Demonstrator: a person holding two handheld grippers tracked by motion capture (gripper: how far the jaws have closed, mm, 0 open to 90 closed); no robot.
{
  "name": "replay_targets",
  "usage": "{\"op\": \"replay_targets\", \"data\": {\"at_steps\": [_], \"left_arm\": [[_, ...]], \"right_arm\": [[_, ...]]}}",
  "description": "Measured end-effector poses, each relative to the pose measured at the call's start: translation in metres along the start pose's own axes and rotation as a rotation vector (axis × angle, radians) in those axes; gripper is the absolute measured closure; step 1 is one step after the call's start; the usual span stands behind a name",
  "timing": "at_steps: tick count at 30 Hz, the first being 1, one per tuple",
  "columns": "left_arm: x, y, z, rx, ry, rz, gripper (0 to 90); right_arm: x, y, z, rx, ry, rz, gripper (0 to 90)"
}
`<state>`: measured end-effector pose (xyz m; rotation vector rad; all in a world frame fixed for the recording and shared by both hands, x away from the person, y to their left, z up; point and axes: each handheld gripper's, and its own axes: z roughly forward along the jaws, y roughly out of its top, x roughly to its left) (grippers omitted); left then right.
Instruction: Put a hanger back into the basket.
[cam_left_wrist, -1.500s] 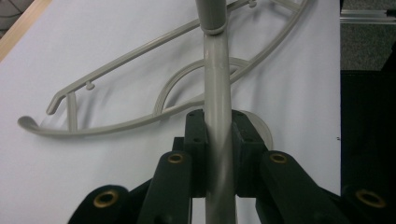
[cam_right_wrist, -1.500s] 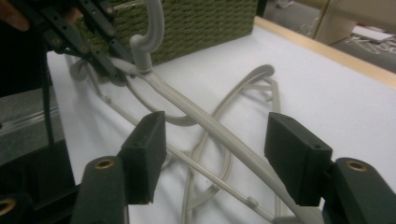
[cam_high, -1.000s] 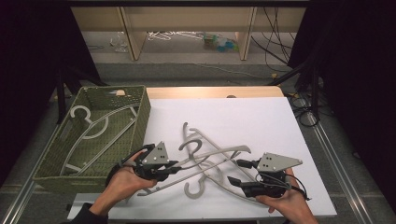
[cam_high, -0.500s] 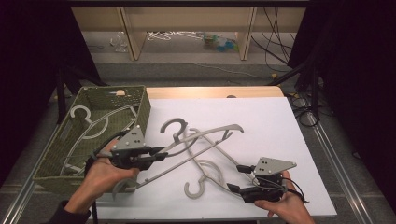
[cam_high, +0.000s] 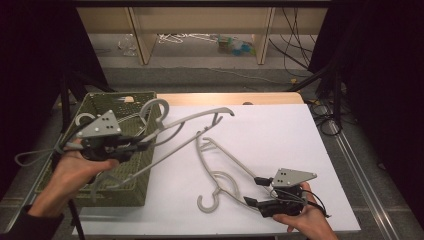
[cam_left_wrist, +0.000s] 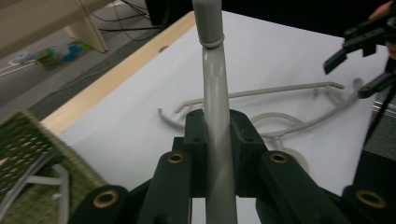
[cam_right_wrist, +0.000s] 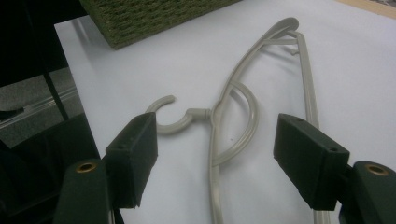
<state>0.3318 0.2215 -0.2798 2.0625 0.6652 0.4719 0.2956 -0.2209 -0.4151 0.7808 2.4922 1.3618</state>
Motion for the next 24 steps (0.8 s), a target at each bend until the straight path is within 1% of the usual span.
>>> {"op": "replay_targets", "data": {"at_steps": [1,2,4,5,6,7,8,9,10,11,12,13,14,15,16,17,18,19,20,21,23,24], "left_arm": [[0.004,0.0,-0.004,-0.004,0.012,-0.01,78.8],[0.009,0.0,-0.008,-0.006,0.028,-0.011,78.8],[0.017,-0.002,-0.013,0.001,0.048,-0.011,78.9],[0.021,-0.004,-0.015,-0.012,0.058,-0.024,78.9],[0.026,-0.006,-0.017,-0.014,0.073,-0.037,78.9],[0.031,-0.008,-0.02,0.014,0.076,-0.031,78.9],[0.034,-0.01,-0.019,-0.01,0.092,-0.066,78.9],[0.039,-0.012,-0.021,0.004,0.098,-0.062,78.9],[0.044,-0.014,-0.021,-0.012,0.108,-0.064,78.9],[0.047,-0.017,-0.022,0.002,0.115,-0.087,78.9],[0.054,-0.02,-0.023,-0.003,0.123,-0.072,78.9],[0.056,-0.023,-0.022,-0.015,0.128,-0.088,78.9],[0.059,-0.025,-0.024,0.007,0.139,-0.11,78.9],[0.065,-0.028,-0.023,-0.018,0.142,-0.103,78.9],[0.065,-0.028,-0.023,-0.018,0.142,-0.103,78.9],[0.072,-0.032,-0.025,-0.019,0.158,-0.114,78.9],[0.074,-0.034,-0.026,-0.01,0.168,-0.122,78.9],[0.078,-0.036,-0.026,-0.017,0.178,-0.126,78.9],[0.081,-0.037,-0.028,-0.006,0.185,-0.126,78.9],[0.085,-0.04,-0.03,-0.011,0.193,-0.137,78.9],[0.091,-0.043,-0.033,-0.011,0.207,-0.151,78.9],[0.091,-0.043,-0.033,-0.011,0.207,-0.151,78.9]], "right_arm": [[0.0,0.0,0.0,0.0,-0.001,-0.001,31.5],[-0.001,0.0,0.0,0.0,-0.001,0.0,31.5],[-0.001,0.0,0.0,0.001,-0.003,0.003,31.5],[-0.001,0.0,0.0,0.002,-0.001,0.003,31.5],[-0.001,0.0,0.001,0.001,-0.003,0.001,31.5],[-0.001,-0.001,0.001,0.003,-0.001,0.002,31.4],[-0.001,-0.001,0.001,0.007,-0.003,0.006,31.2],[-0.001,-0.001,0.001,0.008,-0.001,0.007,31.2],[0.0,-0.001,0.001,0.012,0.002,0.014,31.2],[-0.001,-0.001,0.001,0.011,0.0,0.009,31.2],[-0.001,-0.001,0.001,0.012,0.001,0.009,31.2],[-0.001,-0.001,0.001,0.013,0.0,0.009,31.2],[-0.001,-0.001,0.001,0.013,-0.001,0.009,31.2],[-0.001,-0.001,0.001,0.014,-0.001,0.01,31.1],[-0.001,-0.001,0.001,0.014,-0.001,0.01,31.1],[-0.002,-0.002,0.002,0.019,-0.004,0.013,30.1],[-0.002,-0.002,0.002,0.02,-0.003,0.015,30.1],[-0.002,-0.002,0.002,0.02,-0.004,0.015,30.1],[-0.001,-0.002,0.002,0.022,-0.001,0.022,30.1],[-0.002,-0.002,0.002,0.02,-0.002,0.019,30.1],[-0.002,-0.002,0.002,0.02,-0.003,0.017,30.1],[-0.002,-0.002,0.002,0.02,-0.003,0.017,30.1]]}}
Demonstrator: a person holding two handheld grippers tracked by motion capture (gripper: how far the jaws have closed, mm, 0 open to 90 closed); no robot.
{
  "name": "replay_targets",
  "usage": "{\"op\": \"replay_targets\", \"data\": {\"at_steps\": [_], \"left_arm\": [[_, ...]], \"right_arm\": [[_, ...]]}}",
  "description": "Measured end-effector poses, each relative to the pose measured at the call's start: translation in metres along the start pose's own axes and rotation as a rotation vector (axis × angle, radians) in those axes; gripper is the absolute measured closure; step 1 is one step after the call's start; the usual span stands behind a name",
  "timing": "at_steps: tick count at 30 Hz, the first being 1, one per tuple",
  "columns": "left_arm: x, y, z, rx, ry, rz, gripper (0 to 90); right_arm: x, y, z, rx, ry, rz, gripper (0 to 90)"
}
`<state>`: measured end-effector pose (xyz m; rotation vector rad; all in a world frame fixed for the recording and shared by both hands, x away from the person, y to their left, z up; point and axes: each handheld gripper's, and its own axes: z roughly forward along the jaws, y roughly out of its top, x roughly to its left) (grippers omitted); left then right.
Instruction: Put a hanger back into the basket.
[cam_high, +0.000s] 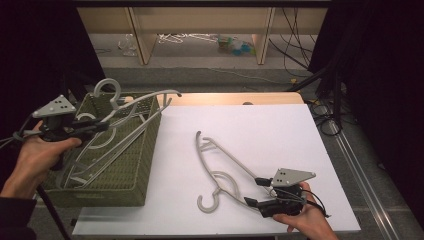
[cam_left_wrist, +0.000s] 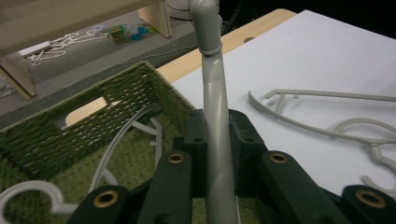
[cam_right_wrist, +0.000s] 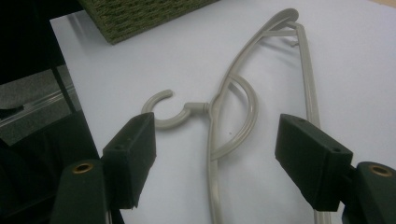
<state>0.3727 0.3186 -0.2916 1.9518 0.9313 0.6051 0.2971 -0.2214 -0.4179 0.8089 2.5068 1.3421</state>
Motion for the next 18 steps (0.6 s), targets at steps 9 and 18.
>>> {"op": "replay_targets", "data": {"at_steps": [9,18], "left_arm": [[0.032,-0.015,-0.008,0.018,0.072,-0.049,78.9],[0.048,-0.028,-0.011,0.043,0.113,-0.085,78.9]], "right_arm": [[-0.001,0.0,0.002,0.003,-0.014,0.011,22.5],[-0.001,0.0,0.002,-0.003,-0.019,0.015,17.7]]}}
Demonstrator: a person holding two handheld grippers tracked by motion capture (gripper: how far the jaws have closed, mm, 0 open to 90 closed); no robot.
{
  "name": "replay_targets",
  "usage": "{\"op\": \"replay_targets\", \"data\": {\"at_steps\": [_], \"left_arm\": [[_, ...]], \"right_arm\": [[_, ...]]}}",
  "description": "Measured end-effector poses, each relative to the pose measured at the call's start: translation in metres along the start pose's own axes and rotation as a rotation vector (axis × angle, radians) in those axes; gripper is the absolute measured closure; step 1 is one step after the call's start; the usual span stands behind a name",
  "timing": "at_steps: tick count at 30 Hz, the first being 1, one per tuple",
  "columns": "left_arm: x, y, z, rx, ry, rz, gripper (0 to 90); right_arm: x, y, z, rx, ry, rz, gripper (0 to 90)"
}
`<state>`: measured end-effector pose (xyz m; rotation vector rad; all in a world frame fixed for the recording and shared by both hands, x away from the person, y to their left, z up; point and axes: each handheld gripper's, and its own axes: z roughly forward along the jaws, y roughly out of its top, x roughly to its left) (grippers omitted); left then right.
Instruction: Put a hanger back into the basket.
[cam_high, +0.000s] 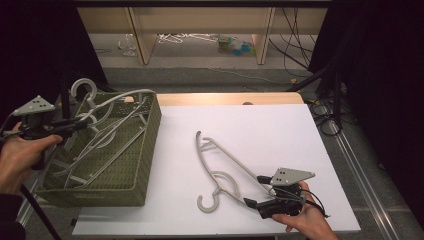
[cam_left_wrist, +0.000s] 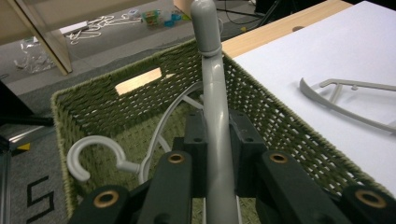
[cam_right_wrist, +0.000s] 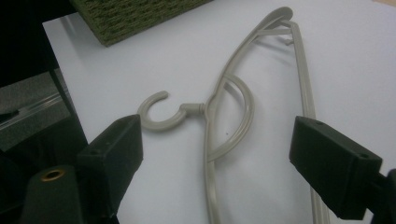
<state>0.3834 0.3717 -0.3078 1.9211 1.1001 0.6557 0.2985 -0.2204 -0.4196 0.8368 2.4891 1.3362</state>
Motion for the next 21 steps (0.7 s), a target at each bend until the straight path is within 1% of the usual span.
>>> {"op": "replay_targets", "data": {"at_steps": [1,2,4,5,6,9,10,11,12,13,14,15,16,17,18,19,21], "left_arm": [[0.0,0.0,0.0,0.0,0.0,0.0,78.9],[0.003,-0.002,0.001,0.01,0.005,-0.001,78.9],[0.006,-0.003,0.003,0.022,0.008,0.014,78.9],[0.006,-0.004,0.004,0.029,0.01,0.006,78.9],[0.007,-0.004,0.006,0.035,0.008,0.008,78.9],[0.01,-0.005,0.011,0.051,0.014,0.017,78.9],[0.011,-0.005,0.014,0.062,0.01,0.03,78.9],[0.011,-0.005,0.014,0.062,0.01,0.03,78.9],[0.012,-0.004,0.017,0.099,0.003,0.066,78.9],[0.014,-0.004,0.018,0.125,0.001,0.09,78.9],[0.014,-0.004,0.021,0.116,-0.002,0.077,78.9],[0.015,-0.004,0.024,0.118,-0.004,0.081,78.9],[0.014,-0.005,0.027,0.115,-0.008,0.07,78.9],[0.017,-0.005,0.029,0.132,-0.011,0.098,78.9],[0.014,-0.007,0.034,0.11,-0.006,0.057,78.8],[0.014,-0.008,0.037,0.126,-0.003,0.059,78.9],[0.014,-0.01,0.043,0.135,-0.012,0.066,78.8]], "right_arm": [[0.0,0.0,0.0,-0.001,0.001,-0.004,17.0],[0.0,0.0,0.0,-0.002,-0.002,-0.005,16.9],[0.0,0.0,0.0,-0.003,0.002,-0.002,16.9],[0.0,0.0,0.0,-0.003,0.001,0.001,16.9],[0.0,0.0,0.0,-0.002,0.001,0.001,16.9],[0.0,0.0,0.0,-0.001,0.004,-0.007,17.0],[0.0,0.0,0.0,-0.001,0.005,-0.007,17.0],[0.0,0.0,0.0,-0.001,0.006,-0.006,17.0],[0.0,0.0,0.001,-0.001,0.007,-0.007,17.0],[0.0,0.0,0.001,-0.001,0.006,-0.008,17.1],[0.0,0.0,0.001,0.0,0.007,-0.007,17.1],[0.0,0.0,0.001,0.001,0.007,-0.008,17.1],[0.0,0.0,0.001,0.001,0.007,-0.008,17.1],[0.0,0.0,0.001,0.0,0.006,-0.008,17.1],[0.0,0.0,0.001,0.001,0.008,-0.007,17.2],[0.0,-0.001,0.001,0.002,0.007,-0.005,17.2],[0.0,-0.001,0.002,0.007,0.009,-0.004,17.2]]}}
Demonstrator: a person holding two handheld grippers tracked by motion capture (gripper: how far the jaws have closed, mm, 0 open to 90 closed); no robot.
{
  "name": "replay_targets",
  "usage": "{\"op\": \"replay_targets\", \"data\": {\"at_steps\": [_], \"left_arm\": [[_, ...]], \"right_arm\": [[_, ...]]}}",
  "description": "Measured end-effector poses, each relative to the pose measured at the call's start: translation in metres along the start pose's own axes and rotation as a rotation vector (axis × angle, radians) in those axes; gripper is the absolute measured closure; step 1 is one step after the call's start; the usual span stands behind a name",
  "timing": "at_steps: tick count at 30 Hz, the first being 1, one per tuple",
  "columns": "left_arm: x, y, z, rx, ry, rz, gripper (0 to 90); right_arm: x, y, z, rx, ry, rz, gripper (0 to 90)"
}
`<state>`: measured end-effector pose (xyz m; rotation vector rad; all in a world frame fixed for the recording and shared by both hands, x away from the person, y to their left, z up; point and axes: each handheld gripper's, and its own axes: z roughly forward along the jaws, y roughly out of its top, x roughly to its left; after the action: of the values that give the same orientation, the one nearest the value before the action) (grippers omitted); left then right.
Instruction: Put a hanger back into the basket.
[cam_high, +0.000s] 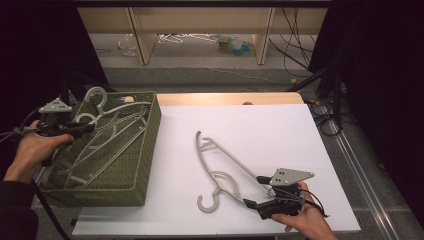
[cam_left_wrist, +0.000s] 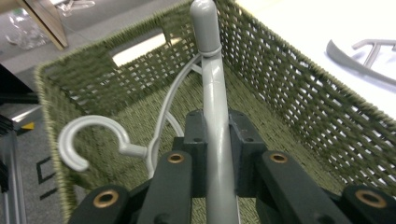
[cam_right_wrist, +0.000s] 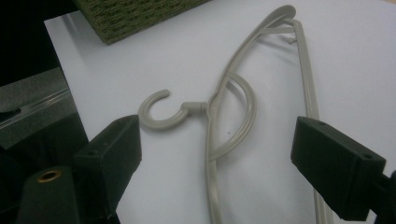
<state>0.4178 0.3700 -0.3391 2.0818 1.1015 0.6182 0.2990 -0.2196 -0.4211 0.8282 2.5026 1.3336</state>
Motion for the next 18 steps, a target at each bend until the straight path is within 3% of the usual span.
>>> {"op": "replay_targets", "data": {"at_steps": [2,3,4,5,7,11,16,18], "left_arm": [[0.0,-0.001,0.009,0.025,-0.002,0.036,78.7],[0.0,-0.002,0.012,0.021,0.001,0.021,78.8],[0.002,-0.003,0.012,0.048,0.01,0.046,78.8],[0.002,-0.004,0.015,0.037,0.014,0.033,78.8],[0.004,-0.007,0.014,0.061,0.024,0.054,78.6],[0.004,-0.012,0.019,0.082,0.049,0.052,77.7],[0.005,-0.019,0.025,0.101,0.041,0.059,77.6],[0.005,-0.023,0.029,0.095,0.042,0.032,77.5]], "right_arm": [[0.0,0.0,0.0,-0.001,0.0,0.001,17.4],[0.0,0.0,0.0,-0.001,0.0,0.001,17.5],[0.0,0.0,0.0,0.001,0.003,0.0,17.5],[0.0,0.0,0.0,0.001,0.002,0.001,17.5],[0.0,0.0,0.0,0.001,0.005,0.005,17.7],[0.0,-0.001,0.002,0.006,0.0,0.005,17.8],[0.0,-0.001,0.002,0.008,0.004,0.005,17.9],[0.0,-0.001,0.002,0.009,0.005,0.003,17.9]]}}
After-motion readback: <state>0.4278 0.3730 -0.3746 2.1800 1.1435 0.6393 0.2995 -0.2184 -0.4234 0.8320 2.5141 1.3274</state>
